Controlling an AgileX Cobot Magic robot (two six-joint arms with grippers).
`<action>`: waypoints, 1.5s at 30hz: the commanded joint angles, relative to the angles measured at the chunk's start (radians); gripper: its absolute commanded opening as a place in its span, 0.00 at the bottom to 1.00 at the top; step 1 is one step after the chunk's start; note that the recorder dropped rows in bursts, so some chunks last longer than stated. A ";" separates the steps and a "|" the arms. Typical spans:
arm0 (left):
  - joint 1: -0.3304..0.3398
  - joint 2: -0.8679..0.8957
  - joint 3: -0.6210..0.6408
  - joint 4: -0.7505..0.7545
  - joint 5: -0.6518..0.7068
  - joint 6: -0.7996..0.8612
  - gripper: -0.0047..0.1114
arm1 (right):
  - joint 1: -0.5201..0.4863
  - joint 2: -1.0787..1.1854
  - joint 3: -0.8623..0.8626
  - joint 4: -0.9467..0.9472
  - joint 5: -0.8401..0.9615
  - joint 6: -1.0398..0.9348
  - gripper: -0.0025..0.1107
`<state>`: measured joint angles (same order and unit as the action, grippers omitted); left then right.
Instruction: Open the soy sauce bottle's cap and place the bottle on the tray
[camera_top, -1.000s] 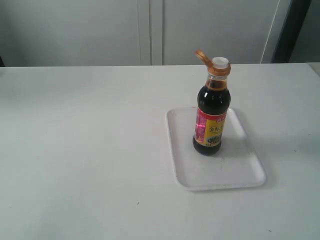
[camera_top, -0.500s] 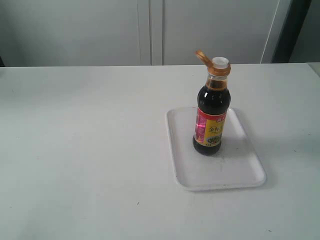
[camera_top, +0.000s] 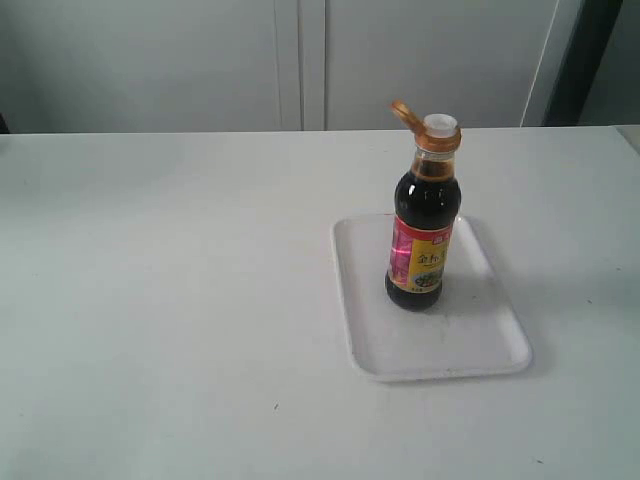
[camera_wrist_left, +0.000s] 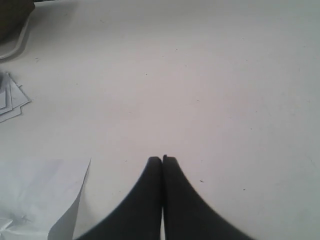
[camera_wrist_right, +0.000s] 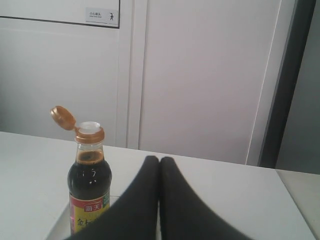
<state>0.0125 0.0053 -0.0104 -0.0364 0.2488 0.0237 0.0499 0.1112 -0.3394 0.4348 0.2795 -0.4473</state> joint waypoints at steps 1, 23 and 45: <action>0.004 -0.005 0.010 -0.007 -0.080 -0.050 0.04 | 0.001 -0.004 0.004 0.002 -0.004 -0.002 0.02; 0.004 -0.005 0.010 -0.007 -0.024 -0.049 0.04 | 0.001 -0.004 0.004 0.002 -0.004 -0.002 0.02; 0.004 -0.005 0.010 -0.007 -0.024 -0.049 0.04 | 0.001 -0.004 0.004 0.002 -0.004 -0.002 0.02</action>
<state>0.0125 0.0053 -0.0038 -0.0364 0.2216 -0.0177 0.0499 0.1112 -0.3394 0.4348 0.2795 -0.4473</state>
